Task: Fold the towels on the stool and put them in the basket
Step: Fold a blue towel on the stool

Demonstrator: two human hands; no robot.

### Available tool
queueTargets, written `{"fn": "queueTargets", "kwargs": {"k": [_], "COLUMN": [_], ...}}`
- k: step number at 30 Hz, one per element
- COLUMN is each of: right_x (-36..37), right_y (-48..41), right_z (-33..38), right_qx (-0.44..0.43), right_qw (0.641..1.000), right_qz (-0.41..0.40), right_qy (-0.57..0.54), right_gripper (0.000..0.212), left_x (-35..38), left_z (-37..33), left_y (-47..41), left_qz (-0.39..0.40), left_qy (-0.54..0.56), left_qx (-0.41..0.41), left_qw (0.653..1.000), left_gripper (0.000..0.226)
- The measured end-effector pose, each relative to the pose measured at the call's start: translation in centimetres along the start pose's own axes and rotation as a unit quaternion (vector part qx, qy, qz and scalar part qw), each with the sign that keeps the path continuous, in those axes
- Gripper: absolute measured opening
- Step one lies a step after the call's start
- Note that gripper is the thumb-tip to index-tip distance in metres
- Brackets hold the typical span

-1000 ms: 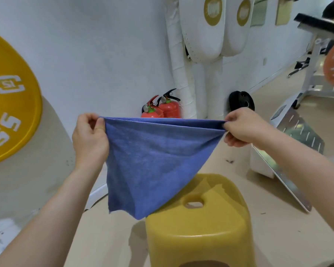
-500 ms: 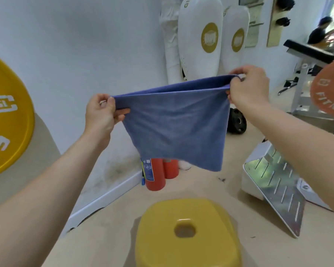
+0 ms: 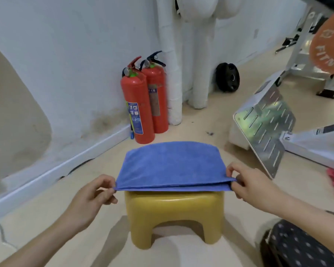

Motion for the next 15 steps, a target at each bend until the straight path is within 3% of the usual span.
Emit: {"fn": "queueTargets", "kwargs": {"k": [8, 12, 15], "right_x": [1.9, 2.8, 3.8], "right_y": [2.5, 3.7, 4.3], "right_z": [-1.8, -2.5, -2.9], "right_qx": [-0.079, -0.057, -0.017], "right_qw": [0.995, 0.996, 0.983], "right_qz": [-0.041, -0.044, -0.062], "right_qy": [0.038, -0.057, -0.173], "right_gripper": [0.028, 0.037, 0.029], "left_x": [1.1, 1.0, 1.2], "left_z": [2.3, 3.0, 3.7], "left_y": [2.3, 3.5, 4.2], "left_qz": [0.014, -0.022, -0.082], "left_qy": [0.024, 0.052, 0.100], "left_qx": [-0.053, -0.086, -0.107], "left_qw": [0.998, 0.995, 0.986], "left_gripper": [0.023, 0.016, 0.013]}}
Point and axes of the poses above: each hand's wrist, its own y-axis away from the middle knuckle, its own x-axis out of the palm, z = x × y, the point moved 6 cm from there along -y, towards the middle knuckle, and after that the axes turned 3 degrees about -y, right-handed, at the moved point
